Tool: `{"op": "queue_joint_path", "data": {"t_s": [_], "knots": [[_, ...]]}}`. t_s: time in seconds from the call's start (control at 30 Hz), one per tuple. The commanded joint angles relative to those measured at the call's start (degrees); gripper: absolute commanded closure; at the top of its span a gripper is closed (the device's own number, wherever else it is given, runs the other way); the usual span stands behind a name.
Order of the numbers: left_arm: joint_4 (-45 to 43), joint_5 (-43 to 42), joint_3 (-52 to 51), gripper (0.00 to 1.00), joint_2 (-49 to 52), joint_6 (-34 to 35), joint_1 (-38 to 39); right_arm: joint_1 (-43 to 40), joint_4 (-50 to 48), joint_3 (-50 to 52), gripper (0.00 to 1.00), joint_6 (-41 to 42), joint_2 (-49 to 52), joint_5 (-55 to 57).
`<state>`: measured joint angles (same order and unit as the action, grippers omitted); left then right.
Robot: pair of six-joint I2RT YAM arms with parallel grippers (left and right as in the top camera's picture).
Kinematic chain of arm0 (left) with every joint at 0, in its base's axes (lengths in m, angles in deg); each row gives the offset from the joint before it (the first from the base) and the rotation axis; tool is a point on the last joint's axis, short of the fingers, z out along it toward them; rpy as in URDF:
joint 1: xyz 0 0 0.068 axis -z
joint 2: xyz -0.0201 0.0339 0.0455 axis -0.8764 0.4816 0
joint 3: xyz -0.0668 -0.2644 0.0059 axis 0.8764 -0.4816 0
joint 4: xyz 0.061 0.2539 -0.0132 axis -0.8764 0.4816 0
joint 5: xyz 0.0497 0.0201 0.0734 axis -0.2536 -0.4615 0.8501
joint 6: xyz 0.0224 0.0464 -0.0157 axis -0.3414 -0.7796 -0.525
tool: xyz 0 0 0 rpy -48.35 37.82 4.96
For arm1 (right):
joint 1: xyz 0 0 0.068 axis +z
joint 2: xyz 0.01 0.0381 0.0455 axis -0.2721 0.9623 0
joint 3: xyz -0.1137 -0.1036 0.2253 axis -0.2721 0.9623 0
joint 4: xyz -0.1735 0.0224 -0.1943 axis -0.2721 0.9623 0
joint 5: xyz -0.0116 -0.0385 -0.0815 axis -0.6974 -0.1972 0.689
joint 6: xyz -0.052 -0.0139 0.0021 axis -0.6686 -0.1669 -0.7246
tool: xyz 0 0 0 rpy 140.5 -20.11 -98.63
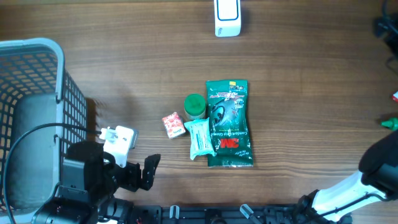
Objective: Scan the item barcode
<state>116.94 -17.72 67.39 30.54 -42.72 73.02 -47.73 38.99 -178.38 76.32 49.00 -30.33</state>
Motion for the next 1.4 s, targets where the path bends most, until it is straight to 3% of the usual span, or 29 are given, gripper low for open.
{"op": "queue_joint_path", "data": {"t_s": [0.0,0.1,0.2,0.27,0.37,0.5,0.87,1.27,1.37], "knots": [[-0.20,-0.07,0.11,0.00,-0.33,-1.07,-0.33,10.86,9.01,0.39,0.00,8.37,0.61,-10.25],[-0.20,-0.07,0.11,0.00,-0.33,-1.07,-0.33,25.55,20.06,0.39,0.00,10.84,0.61,-6.08],[-0.17,-0.07,0.11,0.00,-0.33,-1.07,-0.33,38.80,24.13,0.42,0.00,24.26,0.74,-2.75],[-0.20,-0.07,0.11,0.00,-0.33,-1.07,-0.33,46.75,25.14,0.42,0.00,28.37,0.79,0.33],[-0.17,-0.07,0.11,0.00,-0.33,-1.07,-0.33,58.14,32.11,0.42,0.00,53.09,0.85,18.45],[-0.17,-0.07,0.11,0.00,-0.33,-1.07,-0.33,66.77,28.94,0.42,0.00,62.18,2.95,22.86],[-0.20,-0.07,0.11,0.00,-0.33,-1.07,-0.33,68.74,23.26,0.42,0.00,63.30,15.32,18.36],[-0.20,-0.07,0.11,0.00,-0.33,-1.07,-0.33,68.70,23.21,-1.20,0.00,42.47,10.25,21.86],[-0.20,-0.07,0.11,0.00,-0.33,-1.07,-0.33,68.74,22.51,-1.20,0.00,41.66,9.84,17.66]]}}
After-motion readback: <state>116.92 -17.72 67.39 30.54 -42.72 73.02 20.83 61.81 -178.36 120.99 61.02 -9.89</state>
